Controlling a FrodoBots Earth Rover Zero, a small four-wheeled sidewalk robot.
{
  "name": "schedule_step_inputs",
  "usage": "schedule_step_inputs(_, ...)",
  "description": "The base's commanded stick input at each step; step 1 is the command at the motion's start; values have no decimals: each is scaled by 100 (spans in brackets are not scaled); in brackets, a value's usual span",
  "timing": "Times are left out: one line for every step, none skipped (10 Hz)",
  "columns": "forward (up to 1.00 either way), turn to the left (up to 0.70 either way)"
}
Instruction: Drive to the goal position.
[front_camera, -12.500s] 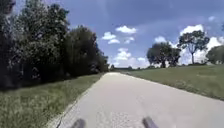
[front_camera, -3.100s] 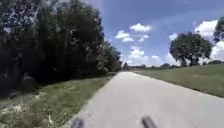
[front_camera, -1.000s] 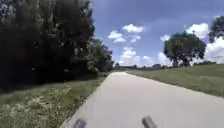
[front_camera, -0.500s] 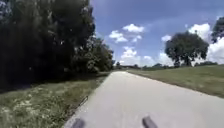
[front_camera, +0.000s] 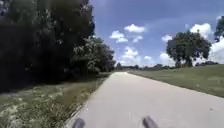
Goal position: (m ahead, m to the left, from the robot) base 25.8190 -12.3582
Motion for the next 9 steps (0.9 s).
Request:
schedule_step_inputs(70,0)
schedule_step_inputs(70,0)
schedule_step_inputs(70,0)
schedule_step_inputs(70,0)
schedule_step_inputs(70,0)
schedule_step_inputs(70,0)
schedule_step_inputs(70,0)
schedule_step_inputs(70,0)
schedule_step_inputs(70,0)
